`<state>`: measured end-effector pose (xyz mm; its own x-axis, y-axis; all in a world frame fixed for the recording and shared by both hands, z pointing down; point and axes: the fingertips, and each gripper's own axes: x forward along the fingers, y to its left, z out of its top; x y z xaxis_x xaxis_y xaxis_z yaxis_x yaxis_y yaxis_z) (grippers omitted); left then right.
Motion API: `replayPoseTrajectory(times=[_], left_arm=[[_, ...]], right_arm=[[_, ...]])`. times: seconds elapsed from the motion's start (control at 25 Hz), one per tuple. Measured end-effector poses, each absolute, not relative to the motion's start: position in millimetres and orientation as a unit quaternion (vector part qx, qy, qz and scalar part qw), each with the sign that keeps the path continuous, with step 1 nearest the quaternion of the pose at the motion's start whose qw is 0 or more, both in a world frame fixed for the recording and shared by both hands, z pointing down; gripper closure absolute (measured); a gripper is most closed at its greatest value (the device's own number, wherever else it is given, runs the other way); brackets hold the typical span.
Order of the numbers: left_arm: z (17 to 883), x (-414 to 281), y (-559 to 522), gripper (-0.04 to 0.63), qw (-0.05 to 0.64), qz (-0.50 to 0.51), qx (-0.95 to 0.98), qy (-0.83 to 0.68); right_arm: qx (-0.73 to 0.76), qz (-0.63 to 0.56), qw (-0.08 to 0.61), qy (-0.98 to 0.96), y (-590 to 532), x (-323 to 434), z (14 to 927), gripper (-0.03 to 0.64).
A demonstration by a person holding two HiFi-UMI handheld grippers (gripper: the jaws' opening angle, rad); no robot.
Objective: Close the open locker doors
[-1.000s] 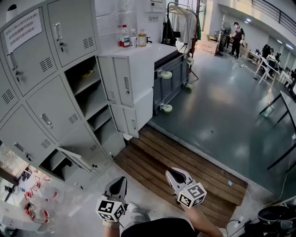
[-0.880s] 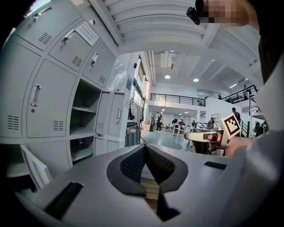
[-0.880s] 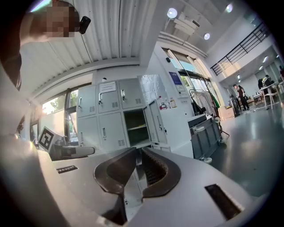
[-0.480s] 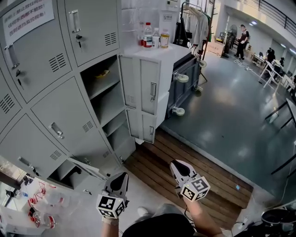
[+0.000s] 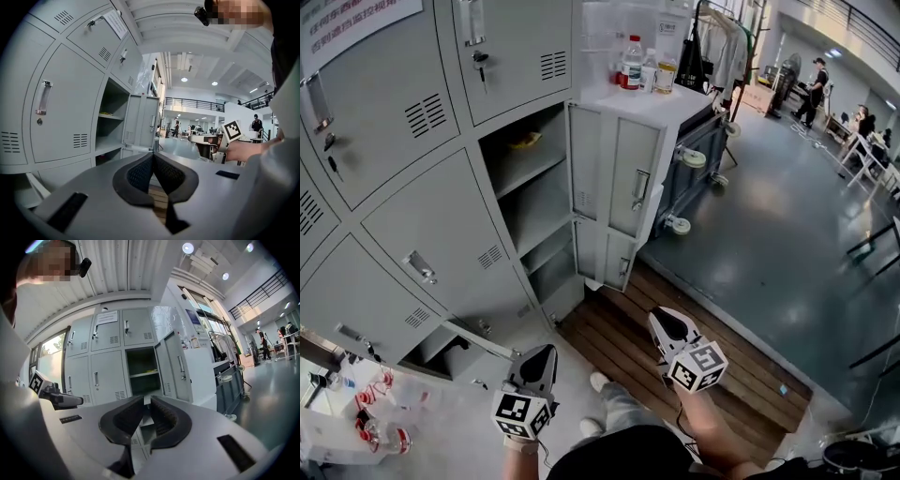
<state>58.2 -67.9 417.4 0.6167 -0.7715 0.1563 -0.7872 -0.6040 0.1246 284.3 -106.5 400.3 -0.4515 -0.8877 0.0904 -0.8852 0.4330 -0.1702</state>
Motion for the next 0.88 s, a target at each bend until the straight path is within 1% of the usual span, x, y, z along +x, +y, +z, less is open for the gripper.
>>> replayPoseTrajectory(times=[0.4, 0.52, 0.56, 0.88], left_arm=[[430, 59, -158, 0.577, 0.103, 0.062, 0.882, -0.456], [434, 58, -182, 0.577, 0.108, 0.067, 0.877, -0.463], [435, 57, -188, 0.578, 0.109, 0.069, 0.876, -0.465], [445, 48, -227, 0.577, 0.121, 0.08, 0.861, -0.487]], right_arm=[[-0.52, -0.095, 0.004, 0.849, -229, 303, 406, 0.549], [-0.526, -0.096, 0.003, 0.845, -266, 313, 411, 0.538], [-0.527, -0.097, 0.002, 0.844, -277, 315, 413, 0.532], [-0.553, -0.099, -0.007, 0.827, -356, 340, 421, 0.415]])
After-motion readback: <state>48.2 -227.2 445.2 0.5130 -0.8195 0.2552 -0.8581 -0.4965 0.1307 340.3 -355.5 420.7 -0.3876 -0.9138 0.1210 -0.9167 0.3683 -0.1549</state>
